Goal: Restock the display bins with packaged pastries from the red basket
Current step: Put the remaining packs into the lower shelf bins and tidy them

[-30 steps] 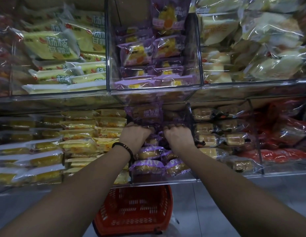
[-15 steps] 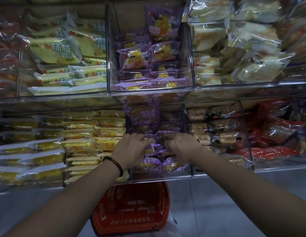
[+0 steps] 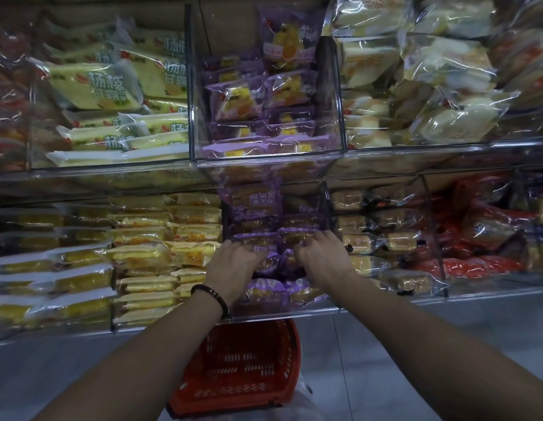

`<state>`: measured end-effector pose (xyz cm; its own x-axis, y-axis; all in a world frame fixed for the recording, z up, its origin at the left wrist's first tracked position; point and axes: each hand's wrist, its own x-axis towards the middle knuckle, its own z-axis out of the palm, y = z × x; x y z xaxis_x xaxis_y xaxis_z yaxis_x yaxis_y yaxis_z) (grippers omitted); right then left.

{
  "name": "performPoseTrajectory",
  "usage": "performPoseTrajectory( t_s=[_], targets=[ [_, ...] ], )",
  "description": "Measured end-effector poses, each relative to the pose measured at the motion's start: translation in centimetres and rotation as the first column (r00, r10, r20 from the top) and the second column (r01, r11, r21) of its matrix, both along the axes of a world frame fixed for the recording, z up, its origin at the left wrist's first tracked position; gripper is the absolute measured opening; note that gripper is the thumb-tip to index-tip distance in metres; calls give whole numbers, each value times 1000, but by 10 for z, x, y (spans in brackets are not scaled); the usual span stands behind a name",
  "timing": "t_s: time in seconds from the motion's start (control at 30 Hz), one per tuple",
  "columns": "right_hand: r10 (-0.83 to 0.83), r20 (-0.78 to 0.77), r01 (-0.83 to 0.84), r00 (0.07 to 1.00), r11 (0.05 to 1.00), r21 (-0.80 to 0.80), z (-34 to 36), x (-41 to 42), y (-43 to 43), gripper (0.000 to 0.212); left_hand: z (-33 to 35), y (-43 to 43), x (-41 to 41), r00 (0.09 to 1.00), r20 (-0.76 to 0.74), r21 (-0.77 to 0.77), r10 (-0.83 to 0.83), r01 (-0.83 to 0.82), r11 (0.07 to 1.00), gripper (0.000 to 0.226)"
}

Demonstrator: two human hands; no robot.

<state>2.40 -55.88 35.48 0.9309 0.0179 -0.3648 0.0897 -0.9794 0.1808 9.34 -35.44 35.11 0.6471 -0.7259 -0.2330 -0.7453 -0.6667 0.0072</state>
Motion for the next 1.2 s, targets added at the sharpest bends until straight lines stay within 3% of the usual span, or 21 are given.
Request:
performPoseTrajectory(
  t_s=[0.23,0.43,0.63,0.7,0.83,0.93,1.07,1.2],
  targets=[
    [-118,34,117,992,992,37,-1,7,4,33,2,-4,5,1000,29,53,4,-6,999,49],
    [-105,40,105,994,994,18,-8,9,12,30,3,-7,6,999,48,69,-23,19,997,49],
    [-84,85,68,993,983,172,-13,-2,-1,42,-6,-8,6,999,40,28,14,-15,1000,49],
    [-123,145,82,982,961,265,-6,-3,-7,47,-7,-7,3,999,31,-16,24,-23,1000,49],
    [-49,256,-38,965,945,325,11,-24,-18,37,2,2,1,995,-28,-205,99,-102,973,58],
    [41,184,-106,982,929,356,14,-52,-20,44,7,12,-18,1000,-5,-316,27,-27,948,29],
    [144,-13,-136,990,961,242,2,-68,-10,57,-2,20,-46,990,-100,-195,-103,82,977,38],
    [67,67,-78,996,981,177,-13,-65,-1,41,-5,12,-48,994,-104,-162,-16,-1,987,38]
  ],
)
